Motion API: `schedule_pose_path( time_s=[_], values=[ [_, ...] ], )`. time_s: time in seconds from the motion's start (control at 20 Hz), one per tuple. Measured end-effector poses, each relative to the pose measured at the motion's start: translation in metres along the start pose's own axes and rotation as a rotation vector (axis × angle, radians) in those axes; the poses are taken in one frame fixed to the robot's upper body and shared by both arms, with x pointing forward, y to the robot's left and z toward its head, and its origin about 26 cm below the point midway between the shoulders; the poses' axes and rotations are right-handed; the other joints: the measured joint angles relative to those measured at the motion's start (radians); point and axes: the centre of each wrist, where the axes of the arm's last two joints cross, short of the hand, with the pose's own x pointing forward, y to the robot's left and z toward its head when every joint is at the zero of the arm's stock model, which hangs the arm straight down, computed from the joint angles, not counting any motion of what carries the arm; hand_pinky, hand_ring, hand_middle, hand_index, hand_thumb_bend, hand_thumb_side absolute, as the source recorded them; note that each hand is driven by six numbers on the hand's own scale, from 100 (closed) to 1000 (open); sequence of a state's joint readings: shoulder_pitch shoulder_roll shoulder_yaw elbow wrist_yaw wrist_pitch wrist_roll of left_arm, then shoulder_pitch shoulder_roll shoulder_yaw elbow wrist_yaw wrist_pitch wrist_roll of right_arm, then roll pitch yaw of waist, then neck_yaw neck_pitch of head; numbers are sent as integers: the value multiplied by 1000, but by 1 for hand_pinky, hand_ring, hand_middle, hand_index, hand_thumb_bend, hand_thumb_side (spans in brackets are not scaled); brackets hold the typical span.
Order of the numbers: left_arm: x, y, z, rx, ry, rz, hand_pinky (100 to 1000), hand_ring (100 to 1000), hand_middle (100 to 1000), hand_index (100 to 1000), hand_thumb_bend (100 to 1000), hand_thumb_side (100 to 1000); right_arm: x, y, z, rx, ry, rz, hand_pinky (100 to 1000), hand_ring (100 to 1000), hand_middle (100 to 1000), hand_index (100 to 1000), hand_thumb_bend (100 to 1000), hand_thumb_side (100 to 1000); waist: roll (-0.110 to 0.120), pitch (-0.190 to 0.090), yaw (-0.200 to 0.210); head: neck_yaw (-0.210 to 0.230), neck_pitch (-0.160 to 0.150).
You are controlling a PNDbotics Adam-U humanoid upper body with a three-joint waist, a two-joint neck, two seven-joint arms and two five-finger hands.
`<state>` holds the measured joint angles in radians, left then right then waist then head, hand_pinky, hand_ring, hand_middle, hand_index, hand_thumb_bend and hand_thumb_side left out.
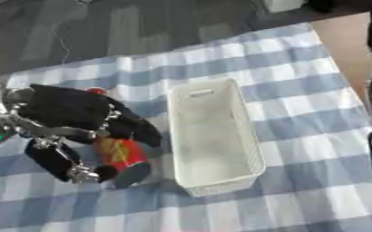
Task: Pick up objects on the table and place them in the box.
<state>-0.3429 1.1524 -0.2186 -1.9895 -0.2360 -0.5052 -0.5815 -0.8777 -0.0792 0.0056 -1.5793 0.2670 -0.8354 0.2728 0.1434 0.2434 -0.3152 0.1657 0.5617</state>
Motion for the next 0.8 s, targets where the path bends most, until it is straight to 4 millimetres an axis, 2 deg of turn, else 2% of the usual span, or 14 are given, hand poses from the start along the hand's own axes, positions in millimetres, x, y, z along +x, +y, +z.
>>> schedule_pose_path(
  time_s=[0.05,0.1,0.15,0.2,0.25,0.4,0.45,0.5,0.6,0.8],
  values=[
    [0,0,0,-3,4,0,806,841,898,991,109,251,0,0,0,1,1,0,730,800,935,892,100,747,0,1,0,0,0],
    [0,1,1,-5,9,-2,790,839,896,989,100,246,-1,1,1,1,3,0,729,799,935,892,100,747,0,1,0,0,0],
    [0,1,1,-7,13,-6,864,852,904,1000,213,277,-1,1,1,1,4,0,730,800,935,892,100,747,0,1,0,0,1],
    [0,2,2,-9,19,-14,871,854,906,1000,224,280,-1,1,1,0,3,0,730,800,935,892,100,748,0,1,0,0,1],
    [-1,3,2,-16,29,-29,933,871,922,1000,344,327,-1,1,1,0,2,0,730,800,935,893,100,748,0,1,2,0,1],
    [-1,7,4,-43,67,-95,960,879,929,1000,415,358,-1,1,1,1,3,2,731,802,935,893,100,749,3,1,4,0,8],
    [-1,7,5,-52,77,-115,977,881,931,1000,463,381,-1,1,2,1,3,2,731,802,935,893,100,749,5,1,4,0,9],
    [-2,8,6,-61,88,-134,977,881,931,1000,463,381,-1,1,2,2,4,2,731,802,935,893,100,749,7,1,5,0,9],
    [-2,10,7,-74,111,-174,1000,886,935,1000,578,446,-1,1,2,4,7,2,731,802,935,893,100,748,9,-1,5,-2,9],
    [-3,14,11,-101,171,-247,1000,886,934,1000,615,470,-1,1,5,9,17,1,732,803,935,893,100,748,15,-3,3,-7,9]
  ],
)
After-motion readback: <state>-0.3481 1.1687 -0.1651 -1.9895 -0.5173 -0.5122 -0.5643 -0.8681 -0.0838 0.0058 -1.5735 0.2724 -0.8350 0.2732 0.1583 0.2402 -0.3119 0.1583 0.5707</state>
